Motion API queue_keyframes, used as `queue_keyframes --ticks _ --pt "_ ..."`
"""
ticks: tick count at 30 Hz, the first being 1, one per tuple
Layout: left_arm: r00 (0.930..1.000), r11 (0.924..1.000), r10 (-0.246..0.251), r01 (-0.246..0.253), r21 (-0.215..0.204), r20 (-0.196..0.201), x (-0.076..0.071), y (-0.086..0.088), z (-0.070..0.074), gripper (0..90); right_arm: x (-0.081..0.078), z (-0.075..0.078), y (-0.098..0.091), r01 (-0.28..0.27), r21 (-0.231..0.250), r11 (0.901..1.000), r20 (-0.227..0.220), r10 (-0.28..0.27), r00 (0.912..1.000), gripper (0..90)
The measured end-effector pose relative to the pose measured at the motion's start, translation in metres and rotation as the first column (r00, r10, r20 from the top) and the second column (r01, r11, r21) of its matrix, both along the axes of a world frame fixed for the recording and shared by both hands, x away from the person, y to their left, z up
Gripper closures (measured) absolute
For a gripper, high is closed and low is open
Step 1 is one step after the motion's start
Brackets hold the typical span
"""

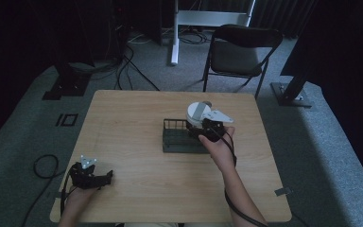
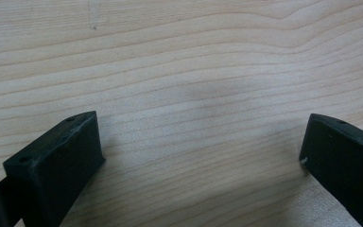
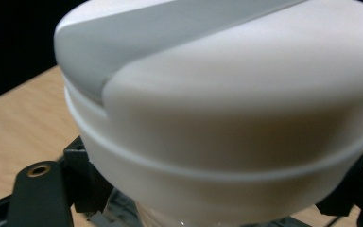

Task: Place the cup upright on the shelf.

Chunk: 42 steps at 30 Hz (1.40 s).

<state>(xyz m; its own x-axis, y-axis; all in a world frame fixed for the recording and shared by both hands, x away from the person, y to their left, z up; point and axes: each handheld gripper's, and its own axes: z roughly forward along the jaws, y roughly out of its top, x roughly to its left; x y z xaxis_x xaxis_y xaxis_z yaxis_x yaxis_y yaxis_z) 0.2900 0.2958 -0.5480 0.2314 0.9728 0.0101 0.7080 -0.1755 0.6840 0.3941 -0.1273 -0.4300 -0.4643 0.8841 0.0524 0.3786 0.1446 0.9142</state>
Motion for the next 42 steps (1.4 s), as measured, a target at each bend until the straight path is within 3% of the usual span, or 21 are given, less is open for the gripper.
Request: queue_keyframes --ticks 5,14,21,42 --pt "1.0000 1.0000 0.000 0.000 -0.001 0.000 0.000 0.000 0.000 0.1 0.004 -0.009 0.004 0.051 -0.012 0.9986 -0.033 -0.052 0.9981 18.1" --pt "1.0000 1.0000 0.000 0.000 -0.001 0.000 0.000 0.000 0.000 0.1 0.007 -0.018 0.009 0.111 -0.019 0.9936 -0.046 -0.112 0.9927 18.1" --pt "1.0000 1.0000 0.000 0.000 -0.001 0.000 0.000 0.000 0.000 0.1 0.011 -0.031 0.016 0.159 -0.024 0.9870 -0.077 -0.160 0.9841 18.1" --pt "1.0000 1.0000 0.000 0.000 0.000 0.000 0.000 0.000 0.000 0.1 0.014 -0.044 0.022 0.159 -0.057 0.9857 -0.118 -0.164 0.9793 18.1"
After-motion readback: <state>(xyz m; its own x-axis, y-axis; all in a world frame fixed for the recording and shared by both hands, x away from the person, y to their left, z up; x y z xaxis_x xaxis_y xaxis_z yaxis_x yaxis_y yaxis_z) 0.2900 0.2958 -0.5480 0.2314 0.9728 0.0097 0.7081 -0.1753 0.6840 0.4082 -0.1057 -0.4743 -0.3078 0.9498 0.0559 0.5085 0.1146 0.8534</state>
